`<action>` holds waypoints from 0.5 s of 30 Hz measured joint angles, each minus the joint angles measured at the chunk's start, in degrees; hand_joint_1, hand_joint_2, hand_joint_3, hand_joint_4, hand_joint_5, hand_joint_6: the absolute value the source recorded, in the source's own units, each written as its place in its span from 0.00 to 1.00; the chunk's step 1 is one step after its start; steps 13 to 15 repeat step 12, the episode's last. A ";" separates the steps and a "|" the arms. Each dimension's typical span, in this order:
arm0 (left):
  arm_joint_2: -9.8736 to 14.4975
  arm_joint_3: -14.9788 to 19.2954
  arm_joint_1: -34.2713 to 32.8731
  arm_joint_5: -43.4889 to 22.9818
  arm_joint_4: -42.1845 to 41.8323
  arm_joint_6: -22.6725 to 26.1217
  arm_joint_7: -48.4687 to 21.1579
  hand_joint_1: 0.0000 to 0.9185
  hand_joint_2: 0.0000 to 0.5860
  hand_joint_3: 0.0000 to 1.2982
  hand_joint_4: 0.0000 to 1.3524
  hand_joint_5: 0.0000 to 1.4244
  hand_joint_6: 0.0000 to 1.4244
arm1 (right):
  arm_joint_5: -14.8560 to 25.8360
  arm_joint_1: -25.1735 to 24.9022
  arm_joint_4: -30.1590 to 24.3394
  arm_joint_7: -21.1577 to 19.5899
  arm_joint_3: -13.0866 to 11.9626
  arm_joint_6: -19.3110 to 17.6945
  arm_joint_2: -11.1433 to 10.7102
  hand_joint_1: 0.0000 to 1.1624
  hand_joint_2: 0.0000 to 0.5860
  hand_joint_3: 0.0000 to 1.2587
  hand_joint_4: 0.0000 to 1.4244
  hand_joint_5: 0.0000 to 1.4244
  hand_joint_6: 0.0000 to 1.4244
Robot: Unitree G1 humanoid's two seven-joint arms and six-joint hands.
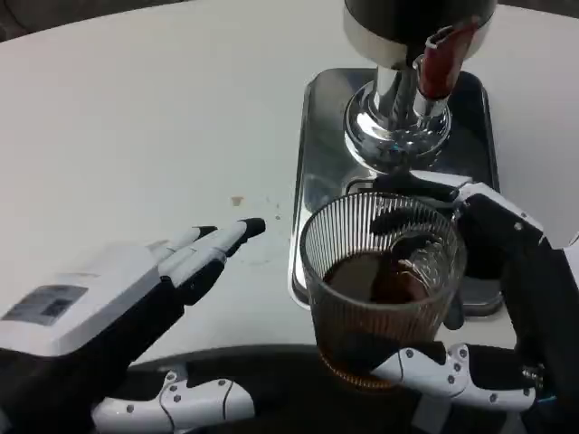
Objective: Grasp the cup under the faucet to collect the drink, then remove the cup.
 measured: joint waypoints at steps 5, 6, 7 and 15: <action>0.17 0.00 -0.11 -0.11 0.00 0.00 -0.01 0.00 0.17 0.00 0.00 0.00 0.04 | 0.13 0.00 0.00 0.01 -0.26 0.00 -0.26 0.85 0.17 0.66 0.67 0.80 0.94; 0.19 0.00 -0.12 -0.23 0.00 0.00 -0.01 0.00 0.17 0.00 0.00 0.00 0.04 | 0.24 0.00 0.00 0.04 -0.31 0.00 -0.30 0.85 0.17 0.66 0.67 0.80 0.94; 0.22 0.00 -0.14 -0.69 0.00 -0.01 -0.02 0.00 0.17 0.00 0.00 0.00 0.04 | 0.33 0.00 0.00 0.12 -0.42 0.00 -0.36 0.85 0.17 0.66 0.67 0.80 0.94; 0.35 0.02 -0.18 -0.92 0.00 -0.03 -0.02 0.00 0.17 0.00 0.00 0.00 0.04 | 0.41 0.02 0.00 0.38 -0.56 0.00 -0.45 0.85 0.17 0.66 0.67 0.81 0.94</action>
